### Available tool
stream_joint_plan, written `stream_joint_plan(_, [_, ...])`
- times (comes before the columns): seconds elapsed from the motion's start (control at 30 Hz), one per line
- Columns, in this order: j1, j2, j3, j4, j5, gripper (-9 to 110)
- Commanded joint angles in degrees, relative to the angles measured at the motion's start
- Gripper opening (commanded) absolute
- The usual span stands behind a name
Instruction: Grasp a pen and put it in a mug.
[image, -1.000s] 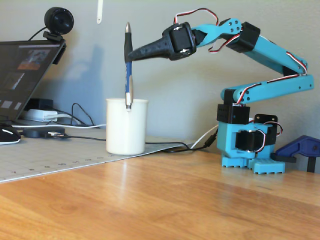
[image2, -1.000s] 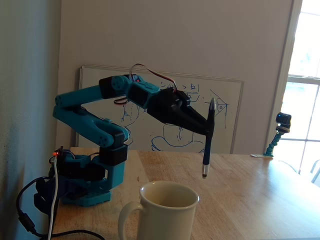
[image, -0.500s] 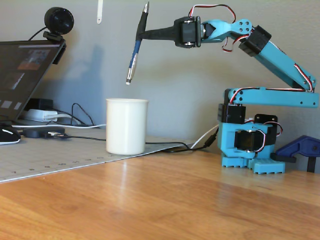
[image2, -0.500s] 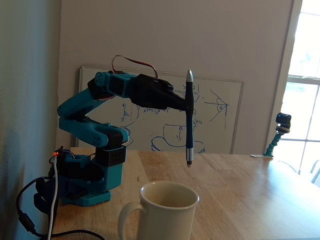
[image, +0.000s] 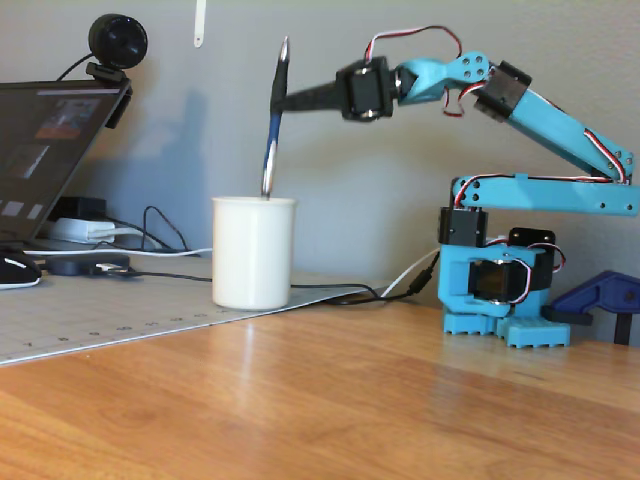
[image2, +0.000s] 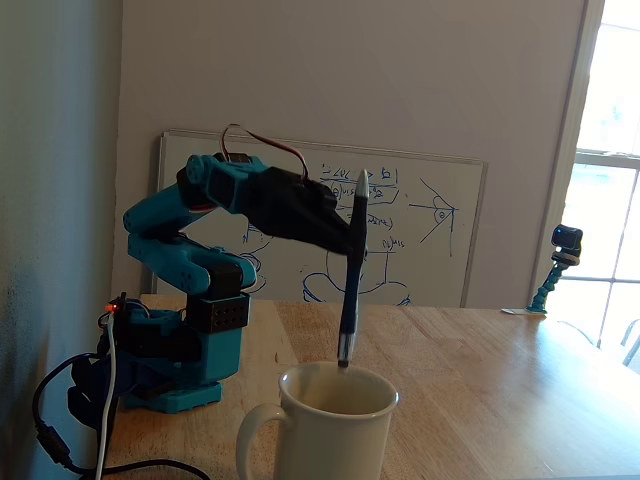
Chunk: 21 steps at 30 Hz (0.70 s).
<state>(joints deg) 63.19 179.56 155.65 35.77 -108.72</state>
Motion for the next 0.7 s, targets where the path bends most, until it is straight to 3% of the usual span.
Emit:
stream_joint_plan(0.0, [0.5,-0.3,2.1,-0.9,-0.4,0])
stream_joint_plan(0.23, [0.4,-0.4,2.8,-0.9,-0.4,1])
stream_joint_plan(0.47, [0.4,0.2,2.1,-0.9,0.9,10])
stream_joint_plan(0.67, [-4.9,-0.7,-0.7,-3.7,17.5,10])
